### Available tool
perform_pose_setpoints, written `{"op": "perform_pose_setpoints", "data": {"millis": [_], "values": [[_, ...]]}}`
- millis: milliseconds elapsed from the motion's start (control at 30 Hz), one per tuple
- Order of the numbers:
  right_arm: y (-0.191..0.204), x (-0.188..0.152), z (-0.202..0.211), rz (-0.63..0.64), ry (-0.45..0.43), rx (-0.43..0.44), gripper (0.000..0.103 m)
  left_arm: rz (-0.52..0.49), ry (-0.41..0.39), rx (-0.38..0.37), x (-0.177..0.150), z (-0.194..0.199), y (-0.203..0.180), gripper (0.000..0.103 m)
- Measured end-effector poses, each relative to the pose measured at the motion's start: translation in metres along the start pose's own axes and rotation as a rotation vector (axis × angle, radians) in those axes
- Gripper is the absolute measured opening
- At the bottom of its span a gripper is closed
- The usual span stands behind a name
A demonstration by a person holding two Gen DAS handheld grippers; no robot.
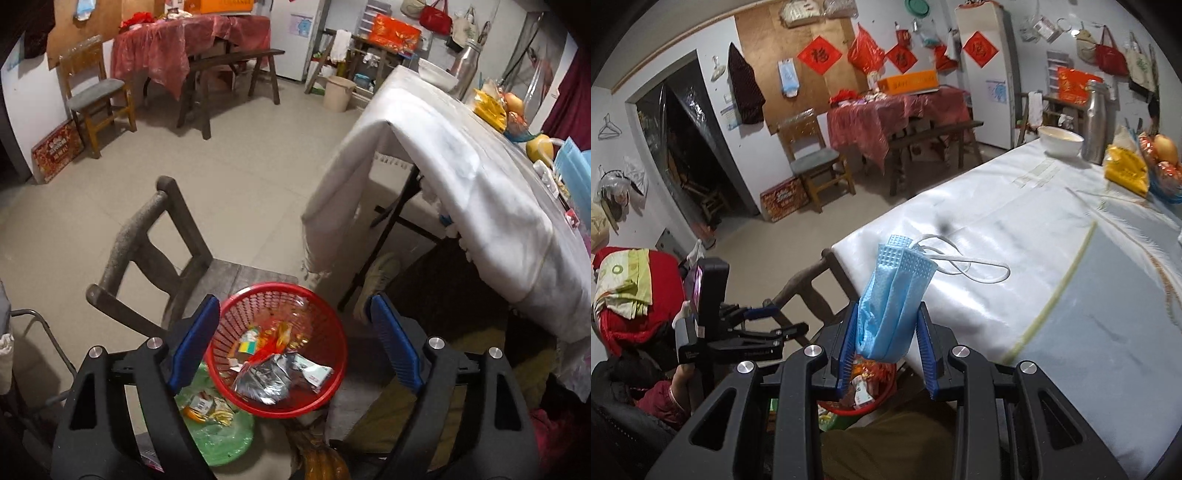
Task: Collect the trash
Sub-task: 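Open the right tool to drop the blue mask into the red basket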
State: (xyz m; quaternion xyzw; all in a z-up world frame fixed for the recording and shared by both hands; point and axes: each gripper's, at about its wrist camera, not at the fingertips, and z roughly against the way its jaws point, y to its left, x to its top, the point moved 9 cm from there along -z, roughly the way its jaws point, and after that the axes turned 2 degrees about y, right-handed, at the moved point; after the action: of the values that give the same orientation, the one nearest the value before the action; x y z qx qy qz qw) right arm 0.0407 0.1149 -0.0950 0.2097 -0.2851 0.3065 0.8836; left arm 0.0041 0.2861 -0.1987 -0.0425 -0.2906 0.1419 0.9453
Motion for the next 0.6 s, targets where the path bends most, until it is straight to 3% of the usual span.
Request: {"op": "perform_pose_setpoints", "data": {"millis": [433,600], "values": [[0.074,-0.031,-0.065,0.145,0.175,0.117,0.031,0.051,-0.14,0.104,0.031,0.049,0.033,0.094],[0.101,-0.037,-0.098,0.206,0.245,0.155,0.04,0.061,-0.166,0.138,0.037,0.06,0.043,0.094]]}}
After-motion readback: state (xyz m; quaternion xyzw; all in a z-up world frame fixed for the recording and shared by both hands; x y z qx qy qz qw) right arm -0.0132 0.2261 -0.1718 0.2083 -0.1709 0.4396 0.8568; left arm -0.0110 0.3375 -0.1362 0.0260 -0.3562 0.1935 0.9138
